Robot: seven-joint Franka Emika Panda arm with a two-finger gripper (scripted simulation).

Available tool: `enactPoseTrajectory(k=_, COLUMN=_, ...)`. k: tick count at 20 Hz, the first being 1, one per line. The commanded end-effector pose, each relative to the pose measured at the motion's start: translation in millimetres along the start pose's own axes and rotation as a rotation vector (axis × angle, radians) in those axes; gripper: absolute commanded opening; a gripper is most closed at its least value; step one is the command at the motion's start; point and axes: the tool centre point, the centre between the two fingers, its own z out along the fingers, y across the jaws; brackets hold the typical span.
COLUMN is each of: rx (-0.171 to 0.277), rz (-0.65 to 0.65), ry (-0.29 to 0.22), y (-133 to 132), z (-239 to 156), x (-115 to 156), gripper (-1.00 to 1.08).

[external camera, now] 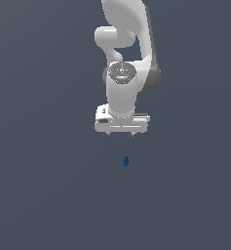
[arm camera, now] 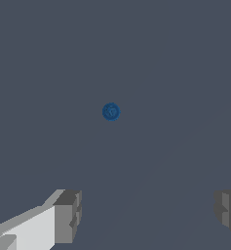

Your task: Pick up the object and move it to a goal position.

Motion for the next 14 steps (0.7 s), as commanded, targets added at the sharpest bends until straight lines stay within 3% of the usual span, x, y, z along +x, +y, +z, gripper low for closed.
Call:
enactPoseTrajectory(k=1, rx=-0.001, rz=0.013, ry=0.002, y=-2, z=4, x=5, gripper=1.0)
enactPoseTrajectory(k=14, rx=-0.016, rz=0.146, ry=0.033, y=-22, z=51, x=53, gripper=1.0)
